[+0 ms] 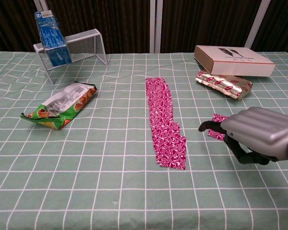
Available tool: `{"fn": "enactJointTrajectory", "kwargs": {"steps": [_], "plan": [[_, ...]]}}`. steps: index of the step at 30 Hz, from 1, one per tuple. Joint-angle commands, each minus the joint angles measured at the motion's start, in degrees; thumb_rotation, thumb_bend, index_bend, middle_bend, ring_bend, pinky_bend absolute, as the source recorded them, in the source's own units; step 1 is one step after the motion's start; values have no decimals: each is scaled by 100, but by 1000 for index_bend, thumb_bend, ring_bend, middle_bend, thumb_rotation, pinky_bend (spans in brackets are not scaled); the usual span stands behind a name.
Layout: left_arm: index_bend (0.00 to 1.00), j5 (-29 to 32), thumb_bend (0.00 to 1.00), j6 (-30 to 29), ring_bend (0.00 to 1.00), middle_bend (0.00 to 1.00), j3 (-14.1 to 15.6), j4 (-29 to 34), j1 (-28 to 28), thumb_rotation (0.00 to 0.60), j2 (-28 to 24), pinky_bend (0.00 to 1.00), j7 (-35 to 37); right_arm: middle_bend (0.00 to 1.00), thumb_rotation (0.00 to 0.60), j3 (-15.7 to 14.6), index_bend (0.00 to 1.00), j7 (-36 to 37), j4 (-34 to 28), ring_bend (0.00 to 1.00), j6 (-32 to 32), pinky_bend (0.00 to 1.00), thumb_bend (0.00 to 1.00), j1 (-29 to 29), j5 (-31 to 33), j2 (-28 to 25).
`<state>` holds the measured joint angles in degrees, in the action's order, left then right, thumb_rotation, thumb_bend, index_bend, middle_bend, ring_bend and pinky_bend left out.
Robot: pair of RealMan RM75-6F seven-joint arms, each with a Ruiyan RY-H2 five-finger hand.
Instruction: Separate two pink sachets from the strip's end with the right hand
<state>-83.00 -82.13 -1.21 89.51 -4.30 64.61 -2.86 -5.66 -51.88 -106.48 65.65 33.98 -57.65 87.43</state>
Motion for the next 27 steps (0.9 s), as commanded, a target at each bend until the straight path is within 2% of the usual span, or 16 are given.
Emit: {"fn": "enactJointTrajectory", "kwargs": {"steps": [1,14,27], "plan": [[21,10,146,-9,0,0,-7,7,5,600,-10,70,12,880,600,-10,144,-175,110,800,-162,720,1000,91,95,272],[20,27,146,-14,0,0,-27,-84,13,600,5,71,126,880,600,176,144,-608,464,800,-229,720,1000,338,426,915],[20,-20,146,-57,0,0,-22,-94,25,600,7,71,133,880,600,-4,144,-646,483,800,-118,720,1000,302,607,817]]}}
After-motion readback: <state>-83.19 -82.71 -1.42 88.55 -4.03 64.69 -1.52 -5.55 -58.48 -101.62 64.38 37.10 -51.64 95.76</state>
